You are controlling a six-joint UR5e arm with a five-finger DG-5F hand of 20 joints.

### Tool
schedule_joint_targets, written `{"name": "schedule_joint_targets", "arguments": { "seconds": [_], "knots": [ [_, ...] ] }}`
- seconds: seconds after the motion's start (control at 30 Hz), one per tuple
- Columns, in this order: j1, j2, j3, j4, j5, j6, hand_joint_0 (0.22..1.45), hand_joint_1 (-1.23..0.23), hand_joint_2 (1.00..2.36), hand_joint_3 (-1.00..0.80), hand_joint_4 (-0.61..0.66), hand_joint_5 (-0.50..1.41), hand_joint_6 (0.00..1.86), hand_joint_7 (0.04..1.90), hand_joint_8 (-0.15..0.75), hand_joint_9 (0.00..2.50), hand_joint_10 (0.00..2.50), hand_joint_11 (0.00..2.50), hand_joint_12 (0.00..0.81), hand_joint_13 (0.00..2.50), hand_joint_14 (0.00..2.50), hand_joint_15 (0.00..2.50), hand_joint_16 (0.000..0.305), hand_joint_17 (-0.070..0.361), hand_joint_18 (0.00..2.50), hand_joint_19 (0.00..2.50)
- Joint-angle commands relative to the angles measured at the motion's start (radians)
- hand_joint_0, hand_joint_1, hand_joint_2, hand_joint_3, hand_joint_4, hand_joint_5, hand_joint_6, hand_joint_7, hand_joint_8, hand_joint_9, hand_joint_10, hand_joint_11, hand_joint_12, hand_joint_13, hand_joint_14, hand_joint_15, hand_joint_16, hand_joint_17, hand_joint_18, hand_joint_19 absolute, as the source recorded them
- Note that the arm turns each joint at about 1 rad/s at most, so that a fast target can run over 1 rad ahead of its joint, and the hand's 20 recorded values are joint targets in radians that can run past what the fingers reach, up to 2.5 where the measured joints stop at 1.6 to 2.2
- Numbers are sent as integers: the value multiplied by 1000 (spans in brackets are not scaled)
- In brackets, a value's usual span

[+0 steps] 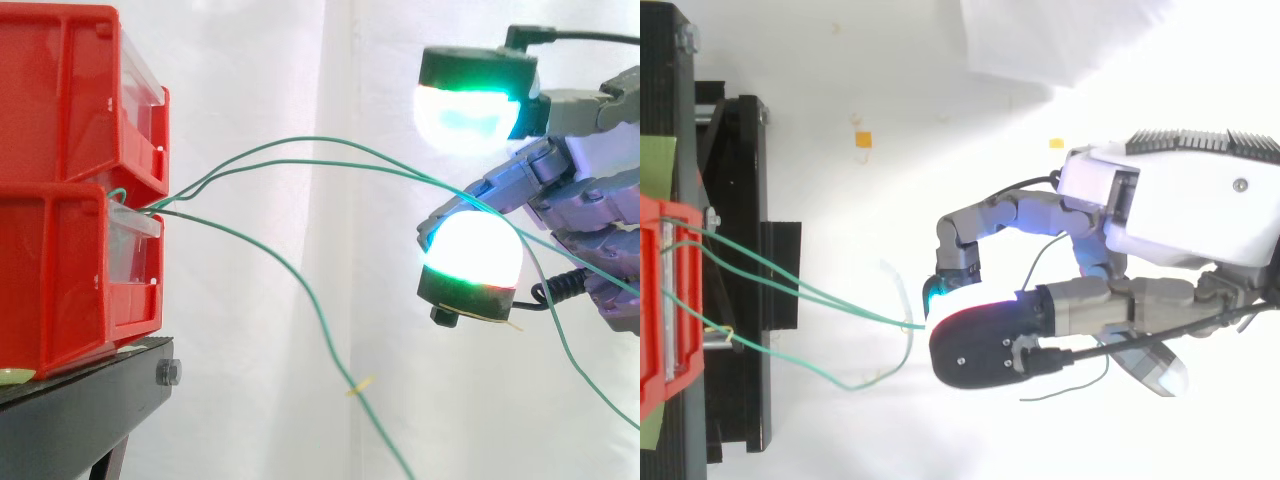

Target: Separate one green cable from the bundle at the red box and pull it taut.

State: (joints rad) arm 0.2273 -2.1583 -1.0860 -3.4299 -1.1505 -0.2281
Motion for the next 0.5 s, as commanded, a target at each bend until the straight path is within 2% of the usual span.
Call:
{"name": "schedule_joint_targets", "arguments": {
  "seconds": [0.0,0.13,0.47],
  "knots": [
    [0,0,0,1,0,0,603,-293,1000,-500,-43,146,501,1282,158,2262,25,721,387,1857,26,881,45,101,1386,916],
    [1,0,0,1,0,0,693,-499,1000,-500,-38,149,501,1278,145,2282,26,736,391,1862,26,871,43,98,1387,907],
    [0,0,0,1,0,0,728,-658,1017,-260,-72,151,502,1291,202,2268,28,752,399,1851,26,873,43,97,1379,911]
  ]
}}
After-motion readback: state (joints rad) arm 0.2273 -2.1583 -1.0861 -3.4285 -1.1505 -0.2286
